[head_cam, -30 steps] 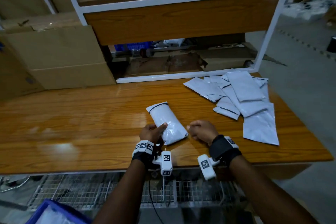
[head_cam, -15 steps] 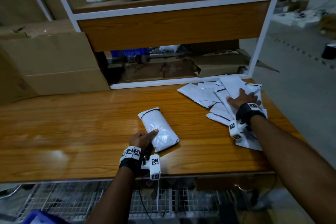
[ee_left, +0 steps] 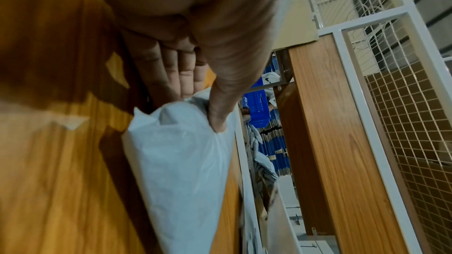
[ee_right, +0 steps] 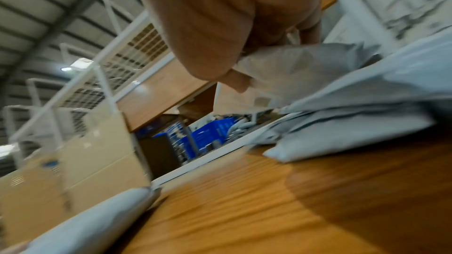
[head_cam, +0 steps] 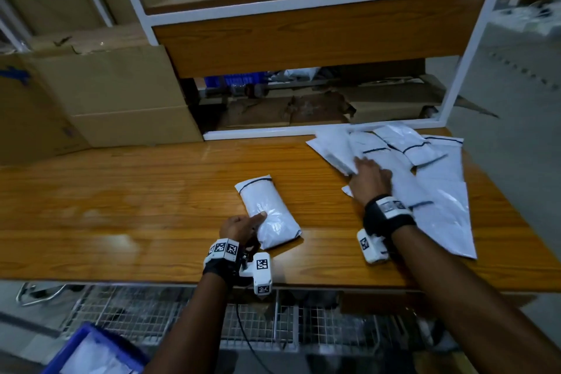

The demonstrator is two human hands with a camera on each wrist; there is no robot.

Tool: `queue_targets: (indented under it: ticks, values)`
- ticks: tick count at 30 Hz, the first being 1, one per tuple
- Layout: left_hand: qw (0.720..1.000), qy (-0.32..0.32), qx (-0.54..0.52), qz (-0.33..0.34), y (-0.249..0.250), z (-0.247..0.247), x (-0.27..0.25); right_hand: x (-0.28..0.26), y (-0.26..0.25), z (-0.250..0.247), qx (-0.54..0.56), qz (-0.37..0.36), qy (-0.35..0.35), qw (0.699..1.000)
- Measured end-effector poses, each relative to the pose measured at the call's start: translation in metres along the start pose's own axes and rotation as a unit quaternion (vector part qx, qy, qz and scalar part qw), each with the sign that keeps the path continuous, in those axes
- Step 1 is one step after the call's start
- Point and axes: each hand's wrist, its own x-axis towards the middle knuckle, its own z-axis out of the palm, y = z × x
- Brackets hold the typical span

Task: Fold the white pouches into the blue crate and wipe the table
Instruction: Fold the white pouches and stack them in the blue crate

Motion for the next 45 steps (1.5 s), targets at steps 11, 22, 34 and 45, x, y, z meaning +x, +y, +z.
queue_targets:
  ticks: [11,22,34,45]
  values:
    - [0.988,0.108,0.096,0.052,-0.009,-0.091,-0.008,-0.087,-0.131,0.061,-0.061,-0.132,-0.266,0.953]
    - [0.982,0.134,0.124,0.055,-0.026,-0.141,-0.013,-0.04,-0.132,0.056,0.075,0.04,-0.238,0.968]
    - [0.974,0.21,-0.009,0.078,-0.077,-0.222,-0.033,-0.096,-0.254,0.078,0.261,-0.099,-0.284,0.917]
    - [0.938,0.313,-0.146,-0.008,-0.223,-0.383,-0.08,-0.237,-0.436,0.129,0.249,-0.245,-0.342,0.872]
